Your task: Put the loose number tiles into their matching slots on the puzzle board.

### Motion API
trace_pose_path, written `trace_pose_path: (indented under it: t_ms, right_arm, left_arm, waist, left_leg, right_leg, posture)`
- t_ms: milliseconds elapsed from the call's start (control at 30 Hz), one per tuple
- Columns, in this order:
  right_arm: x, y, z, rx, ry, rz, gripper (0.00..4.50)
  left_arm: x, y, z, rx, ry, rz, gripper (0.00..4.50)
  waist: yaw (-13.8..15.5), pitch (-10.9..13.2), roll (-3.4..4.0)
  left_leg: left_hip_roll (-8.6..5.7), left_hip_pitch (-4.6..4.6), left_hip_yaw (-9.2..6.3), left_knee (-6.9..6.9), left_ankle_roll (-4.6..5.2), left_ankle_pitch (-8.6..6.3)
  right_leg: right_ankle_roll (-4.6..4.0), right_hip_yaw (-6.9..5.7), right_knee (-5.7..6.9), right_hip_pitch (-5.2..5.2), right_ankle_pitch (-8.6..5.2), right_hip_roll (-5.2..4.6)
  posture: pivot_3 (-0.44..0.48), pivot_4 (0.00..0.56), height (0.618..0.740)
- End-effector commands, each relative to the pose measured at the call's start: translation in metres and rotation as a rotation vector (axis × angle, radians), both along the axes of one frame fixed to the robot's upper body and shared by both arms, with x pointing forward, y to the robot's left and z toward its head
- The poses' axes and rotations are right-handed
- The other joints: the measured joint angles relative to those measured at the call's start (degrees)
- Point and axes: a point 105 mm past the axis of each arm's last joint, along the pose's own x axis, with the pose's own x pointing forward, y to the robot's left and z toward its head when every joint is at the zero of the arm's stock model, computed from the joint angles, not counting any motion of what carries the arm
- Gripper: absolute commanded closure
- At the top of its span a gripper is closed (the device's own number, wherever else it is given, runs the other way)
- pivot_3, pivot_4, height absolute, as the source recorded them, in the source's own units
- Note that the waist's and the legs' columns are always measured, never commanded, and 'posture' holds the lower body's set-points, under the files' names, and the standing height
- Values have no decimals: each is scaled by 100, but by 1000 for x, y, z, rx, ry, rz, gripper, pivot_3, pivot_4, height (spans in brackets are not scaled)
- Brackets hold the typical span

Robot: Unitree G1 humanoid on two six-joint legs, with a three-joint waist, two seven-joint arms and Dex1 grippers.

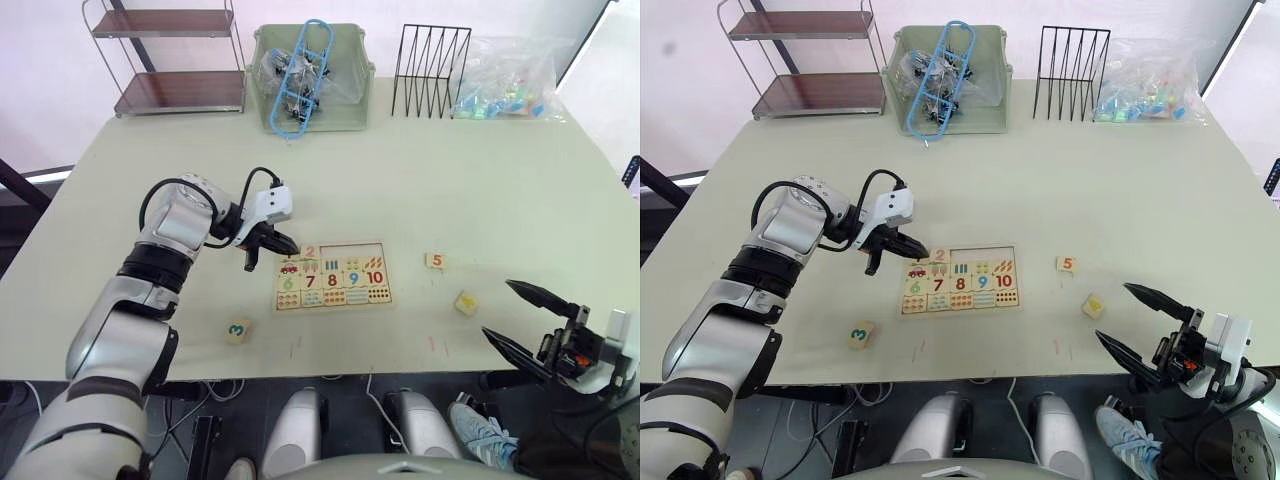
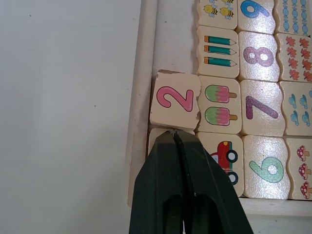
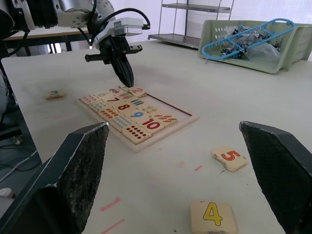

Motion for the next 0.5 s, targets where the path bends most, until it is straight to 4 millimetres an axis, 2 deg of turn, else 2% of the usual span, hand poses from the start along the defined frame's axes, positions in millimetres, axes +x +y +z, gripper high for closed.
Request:
trace_pose_path:
  t_ms: [33, 500]
  right_arm:
    - [-2, 0, 8, -8, -45, 2, 0]
    - [-1, 2, 8, -4, -48, 1, 0]
  left_arm:
    - [-2, 4, 0, 10, -5, -5, 4447]
    - [0, 2, 1, -9, -14, -12, 4447]
  waist:
    - [0, 0, 0]
    - [2, 0, 0]
  left_leg:
    - [0, 0, 0, 0, 0, 0]
    - [0, 0, -1, 0, 0, 0]
  right_leg:
    - [0, 0, 0, 0, 0, 0]
    - [0, 0, 1, 0, 0, 0]
  posture:
    - [0, 150, 740]
    - [0, 150, 740]
